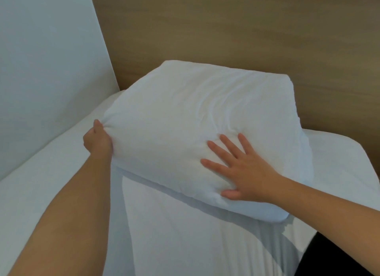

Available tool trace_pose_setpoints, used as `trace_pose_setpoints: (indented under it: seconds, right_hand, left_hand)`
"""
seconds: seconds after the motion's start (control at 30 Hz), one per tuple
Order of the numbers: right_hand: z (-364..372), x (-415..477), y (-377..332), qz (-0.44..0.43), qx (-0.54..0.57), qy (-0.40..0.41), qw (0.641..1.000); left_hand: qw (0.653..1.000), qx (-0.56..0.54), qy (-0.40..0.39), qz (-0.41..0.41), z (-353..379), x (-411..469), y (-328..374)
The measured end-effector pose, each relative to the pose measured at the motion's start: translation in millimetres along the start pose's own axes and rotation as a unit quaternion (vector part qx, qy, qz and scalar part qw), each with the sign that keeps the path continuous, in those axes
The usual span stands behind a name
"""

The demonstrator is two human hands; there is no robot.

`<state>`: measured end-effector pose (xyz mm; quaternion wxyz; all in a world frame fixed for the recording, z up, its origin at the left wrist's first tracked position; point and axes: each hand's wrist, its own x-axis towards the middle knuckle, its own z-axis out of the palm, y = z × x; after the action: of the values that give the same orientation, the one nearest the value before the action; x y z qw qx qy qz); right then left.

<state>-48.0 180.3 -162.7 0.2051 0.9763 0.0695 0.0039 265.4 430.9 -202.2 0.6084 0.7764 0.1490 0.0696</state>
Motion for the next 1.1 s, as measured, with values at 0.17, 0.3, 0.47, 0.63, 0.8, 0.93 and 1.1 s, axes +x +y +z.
trace_pose_setpoints:
  seconds: [0.17, 0.3, 0.47, 0.63, 0.8, 0.93, 1.1]
  right_hand:
    - [-1, -2, 0, -0.013, -0.011, -0.004, 1.000]
    - [-4, -4, 0, 0.000, 0.012, -0.015, 1.000]
    - [-12, 5, 1, 0.027, 0.064, 0.018, 0.997]
    - [-20, 16, 16, 0.101, 0.073, 0.005, 0.992]
    - [-16, 20, 31, 0.194, 0.089, -0.020, 0.977]
    - [0, -16, 38, 0.187, 0.073, -0.028, 0.979]
    - [1, -42, 27, 0.338, 0.191, 0.024, 0.921]
  left_hand:
    - [0.996, 0.069, 0.043, -0.026, -4, -2, 1]
    - [0.993, -0.058, 0.065, -0.084, 6, -23, 2]
    - [0.977, -0.182, 0.057, -0.096, 34, -91, -23]
    - [0.987, -0.086, 0.016, -0.132, 56, -124, -4]
    - [0.997, -0.019, -0.016, -0.074, 72, -207, -8]
    - [0.995, 0.036, 0.010, -0.091, 81, -180, 0]
    - [0.960, 0.174, -0.064, 0.209, 67, -225, -17]
